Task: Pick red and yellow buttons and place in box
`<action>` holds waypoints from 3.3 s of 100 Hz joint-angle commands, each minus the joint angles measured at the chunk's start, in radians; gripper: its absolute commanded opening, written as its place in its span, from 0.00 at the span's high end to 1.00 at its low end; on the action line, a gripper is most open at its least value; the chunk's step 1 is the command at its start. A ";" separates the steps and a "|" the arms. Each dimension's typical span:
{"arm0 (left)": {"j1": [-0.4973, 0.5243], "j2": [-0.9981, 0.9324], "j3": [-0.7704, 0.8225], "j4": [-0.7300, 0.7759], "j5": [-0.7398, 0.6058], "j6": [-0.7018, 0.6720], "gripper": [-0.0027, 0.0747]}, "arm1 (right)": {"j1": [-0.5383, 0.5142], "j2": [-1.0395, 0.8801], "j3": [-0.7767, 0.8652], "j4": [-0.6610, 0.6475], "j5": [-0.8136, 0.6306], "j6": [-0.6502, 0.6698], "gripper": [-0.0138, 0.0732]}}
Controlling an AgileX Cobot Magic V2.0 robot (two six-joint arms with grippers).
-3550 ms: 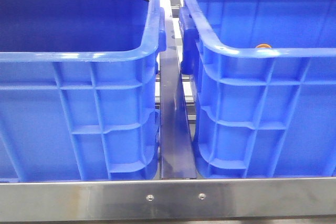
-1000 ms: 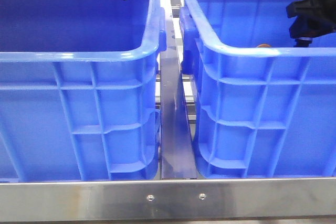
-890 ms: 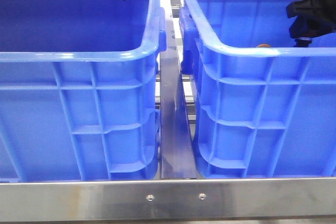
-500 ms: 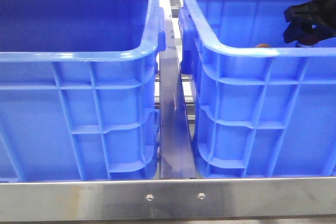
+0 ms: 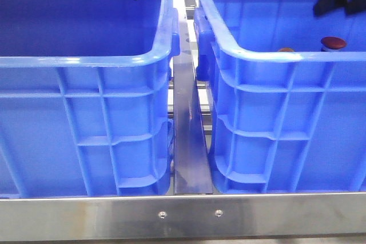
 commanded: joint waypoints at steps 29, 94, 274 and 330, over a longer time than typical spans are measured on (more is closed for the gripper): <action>0.090 -0.037 -0.027 -0.031 -0.192 -0.068 0.54 | -0.006 -0.350 0.166 0.009 0.053 -0.007 0.66; 0.458 -0.201 0.096 0.100 -0.294 -0.145 0.99 | -0.006 -0.881 0.484 0.009 0.031 -0.007 0.91; 0.617 -1.206 0.712 0.188 -0.474 -0.209 0.99 | 0.079 -1.647 0.936 0.054 0.012 -0.007 0.91; 0.617 -1.206 0.712 0.188 -0.474 -0.209 0.99 | 0.079 -1.647 0.936 0.054 0.012 -0.007 0.91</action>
